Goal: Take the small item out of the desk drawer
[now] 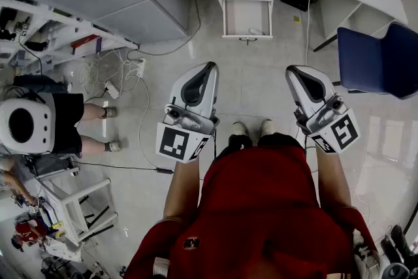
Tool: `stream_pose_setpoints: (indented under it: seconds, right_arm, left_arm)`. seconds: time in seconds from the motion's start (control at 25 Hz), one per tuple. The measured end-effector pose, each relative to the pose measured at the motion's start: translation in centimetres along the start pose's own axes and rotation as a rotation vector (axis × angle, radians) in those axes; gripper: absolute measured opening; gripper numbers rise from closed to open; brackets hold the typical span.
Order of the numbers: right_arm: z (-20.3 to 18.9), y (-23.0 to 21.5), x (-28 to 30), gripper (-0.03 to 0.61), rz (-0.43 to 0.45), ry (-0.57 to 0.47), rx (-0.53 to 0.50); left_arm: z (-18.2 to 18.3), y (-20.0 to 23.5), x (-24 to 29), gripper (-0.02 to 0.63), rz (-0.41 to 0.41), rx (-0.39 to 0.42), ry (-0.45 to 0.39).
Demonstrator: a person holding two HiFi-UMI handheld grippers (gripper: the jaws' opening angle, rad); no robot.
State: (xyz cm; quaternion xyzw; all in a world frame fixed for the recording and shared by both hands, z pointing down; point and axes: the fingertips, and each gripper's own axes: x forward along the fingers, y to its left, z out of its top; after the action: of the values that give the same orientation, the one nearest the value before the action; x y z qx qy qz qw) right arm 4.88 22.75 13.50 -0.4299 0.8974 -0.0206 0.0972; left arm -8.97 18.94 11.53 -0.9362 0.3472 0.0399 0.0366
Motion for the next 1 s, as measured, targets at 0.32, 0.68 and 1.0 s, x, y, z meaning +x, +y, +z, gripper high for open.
stream_pose_setpoints:
  seconds: [0.32, 0.68, 1.0]
  right_arm:
    - [-0.1, -0.9, -0.7, 0.011, 0.001, 0.001, 0.002]
    - [-0.4, -2.9, -1.8, 0.012, -0.004, -0.004, 0.028]
    - [-0.4, -6.1, -3.5, 0.012, -0.001, -0.004, 0.043]
  left_arm:
    - [-0.4, -0.5, 0.6, 0.003, 0.001, 0.002, 0.010]
    - [-0.7, -1.4, 2.2, 0.003, 0.004, 0.016, 0.029]
    - [-1.0, -2.9, 4.9, 0.003, 0.012, 0.035, 0.047]
